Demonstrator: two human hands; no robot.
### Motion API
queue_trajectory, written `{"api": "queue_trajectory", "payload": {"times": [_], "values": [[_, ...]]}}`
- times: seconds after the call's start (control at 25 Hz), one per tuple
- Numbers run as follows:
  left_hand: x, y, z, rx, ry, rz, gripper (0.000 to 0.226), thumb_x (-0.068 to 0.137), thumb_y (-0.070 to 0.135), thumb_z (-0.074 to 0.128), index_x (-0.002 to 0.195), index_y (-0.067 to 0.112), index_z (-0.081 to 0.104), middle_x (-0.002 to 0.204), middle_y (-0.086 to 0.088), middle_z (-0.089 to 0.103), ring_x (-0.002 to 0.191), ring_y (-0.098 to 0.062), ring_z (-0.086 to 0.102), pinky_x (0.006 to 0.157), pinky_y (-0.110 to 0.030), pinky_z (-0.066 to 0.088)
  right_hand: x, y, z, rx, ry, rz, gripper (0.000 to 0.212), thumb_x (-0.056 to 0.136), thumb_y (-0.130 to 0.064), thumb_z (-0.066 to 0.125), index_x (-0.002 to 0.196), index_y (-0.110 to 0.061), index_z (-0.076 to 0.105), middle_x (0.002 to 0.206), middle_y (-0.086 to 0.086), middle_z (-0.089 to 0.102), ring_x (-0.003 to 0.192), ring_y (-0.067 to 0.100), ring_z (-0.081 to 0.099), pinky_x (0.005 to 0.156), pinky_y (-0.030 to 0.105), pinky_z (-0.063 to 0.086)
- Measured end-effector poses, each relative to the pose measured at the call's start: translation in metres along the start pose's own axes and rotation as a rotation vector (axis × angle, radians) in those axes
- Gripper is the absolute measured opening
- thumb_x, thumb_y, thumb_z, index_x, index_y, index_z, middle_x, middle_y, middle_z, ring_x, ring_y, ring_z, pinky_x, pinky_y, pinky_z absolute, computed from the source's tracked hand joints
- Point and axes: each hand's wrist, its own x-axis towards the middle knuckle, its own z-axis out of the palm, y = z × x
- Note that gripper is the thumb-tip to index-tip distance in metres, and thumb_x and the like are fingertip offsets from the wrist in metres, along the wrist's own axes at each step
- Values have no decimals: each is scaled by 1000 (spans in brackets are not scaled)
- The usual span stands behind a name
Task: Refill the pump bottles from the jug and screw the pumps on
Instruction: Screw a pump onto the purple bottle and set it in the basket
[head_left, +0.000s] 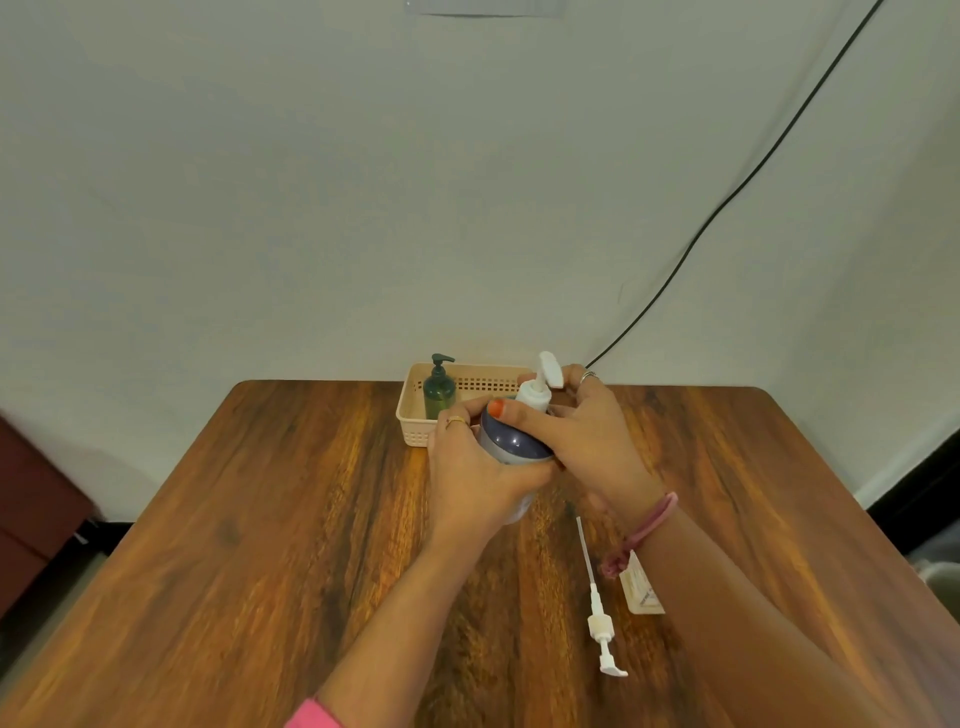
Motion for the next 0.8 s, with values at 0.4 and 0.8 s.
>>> {"api": "queue_trajectory", "payload": {"times": [0.4,0.8], "values": [[5,3,-5,6,21,-9,76,50,24,91,114,26,51,100,22,57,92,8,57,64,-2,44,5,6,0,159,-58,66,51,60,-19,85,104,-15,59,106,8,69,96,20,68,74,27,55],[4,2,-3,-39,28,-22,74,50,17,91,113,26,52,101,20,59,92,6,59,66,-2,46,7,5,0,189,-129,72,65,58,-20,83,117,-14,56,108,2,69,99,16,67,81,27,54]]}}
